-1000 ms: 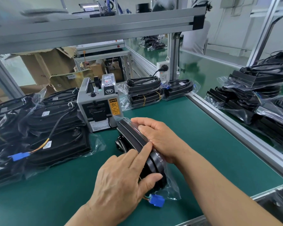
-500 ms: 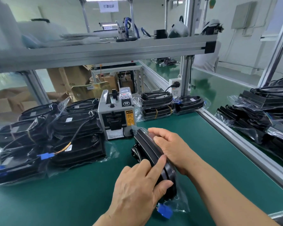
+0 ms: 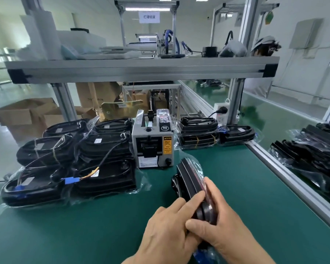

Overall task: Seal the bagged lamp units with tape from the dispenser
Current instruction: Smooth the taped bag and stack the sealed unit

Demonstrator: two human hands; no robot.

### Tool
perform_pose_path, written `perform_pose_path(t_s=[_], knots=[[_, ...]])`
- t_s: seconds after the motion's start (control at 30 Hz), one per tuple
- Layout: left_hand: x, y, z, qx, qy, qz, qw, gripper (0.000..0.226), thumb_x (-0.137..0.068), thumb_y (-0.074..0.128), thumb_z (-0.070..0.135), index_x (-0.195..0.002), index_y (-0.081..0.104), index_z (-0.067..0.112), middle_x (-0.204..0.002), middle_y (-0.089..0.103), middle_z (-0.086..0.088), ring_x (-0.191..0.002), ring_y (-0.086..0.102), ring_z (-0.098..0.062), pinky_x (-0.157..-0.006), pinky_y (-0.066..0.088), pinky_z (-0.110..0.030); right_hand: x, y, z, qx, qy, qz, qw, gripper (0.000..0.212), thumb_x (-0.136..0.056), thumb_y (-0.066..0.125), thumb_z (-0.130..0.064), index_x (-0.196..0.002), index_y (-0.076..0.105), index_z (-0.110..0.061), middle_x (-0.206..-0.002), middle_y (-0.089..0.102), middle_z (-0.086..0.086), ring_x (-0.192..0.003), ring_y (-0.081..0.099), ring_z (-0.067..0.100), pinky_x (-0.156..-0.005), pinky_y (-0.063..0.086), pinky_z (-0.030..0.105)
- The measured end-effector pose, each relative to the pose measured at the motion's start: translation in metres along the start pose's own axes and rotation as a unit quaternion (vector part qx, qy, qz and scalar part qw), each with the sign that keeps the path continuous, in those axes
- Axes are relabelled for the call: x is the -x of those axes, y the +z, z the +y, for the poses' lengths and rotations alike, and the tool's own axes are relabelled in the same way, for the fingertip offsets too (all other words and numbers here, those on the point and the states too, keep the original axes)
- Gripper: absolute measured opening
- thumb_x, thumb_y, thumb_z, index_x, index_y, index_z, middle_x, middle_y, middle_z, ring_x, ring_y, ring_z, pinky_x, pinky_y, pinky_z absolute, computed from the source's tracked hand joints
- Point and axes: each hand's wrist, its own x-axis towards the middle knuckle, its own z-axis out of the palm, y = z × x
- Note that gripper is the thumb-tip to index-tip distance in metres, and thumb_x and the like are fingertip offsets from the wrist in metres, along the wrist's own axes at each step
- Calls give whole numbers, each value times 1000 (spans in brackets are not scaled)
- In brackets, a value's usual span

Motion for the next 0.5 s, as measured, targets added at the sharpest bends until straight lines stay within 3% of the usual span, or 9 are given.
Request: perform_pose_path(t_s=[0.03,0.13,0.2,0.27,0.37,0.4,0.5], knots=[[2,0,-3,57,-22,-20,998,55,-90,38,57,-144,27,52,-106,58,14,-90,59,-10,-86,49,-28,1,0,1,-2,-4,-13,1000,112,-44,80,-68,-136,17,-64,-112,44,-60,-108,50,-27,-78,38,-5],[5,-8,-11,208,-60,-12,976,43,-103,50,24,-141,48,44,-111,63,15,-109,61,-8,-93,48,-24,4,3,4,-34,-10,-47,998,97,-65,79,-57,-141,19,-60,-120,51,-51,-114,54,-19,-84,41,-2],[9,-15,-15,230,-69,-14,971,43,-103,50,17,-136,56,43,-106,64,21,-104,61,1,-87,46,-13,5,7,6,-20,-14,-54,998,89,-72,74,-51,-142,19,-61,-124,52,-47,-115,55,-16,-88,43,2],[10,-19,-18,262,-108,14,959,39,-101,53,17,-126,65,44,-92,65,23,-84,61,5,-76,44,-8,5,11,6,6,-17,-48,999,87,-73,70,-49,-143,20,-62,-128,54,-41,-115,57,-11,-91,44,7],[4,-21,-29,312,-271,158,897,22,-96,59,24,-104,74,38,-77,68,18,-64,57,5,-66,43,-10,7,15,9,2,-30,-28,999,80,-77,67,-42,-142,24,-64,-125,53,-42,-112,58,-10,-87,42,3],[0,-22,-31,334,-313,164,874,16,-95,59,33,-100,74,35,-78,70,15,-64,59,4,-68,45,-16,8,18,10,0,-35,-24,999,79,-77,67,-43,-139,24,-68,-127,51,-44,-114,57,-10,-88,41,1],[-5,-28,-33,407,-312,73,855,46,-84,57,63,-101,75,24,-93,76,7,-86,70,-8,-79,53,-32,13,30,12,30,-89,-19,995,84,-76,67,-45,-139,18,-71,-144,36,-43,-133,40,-13,-100,33,1]])
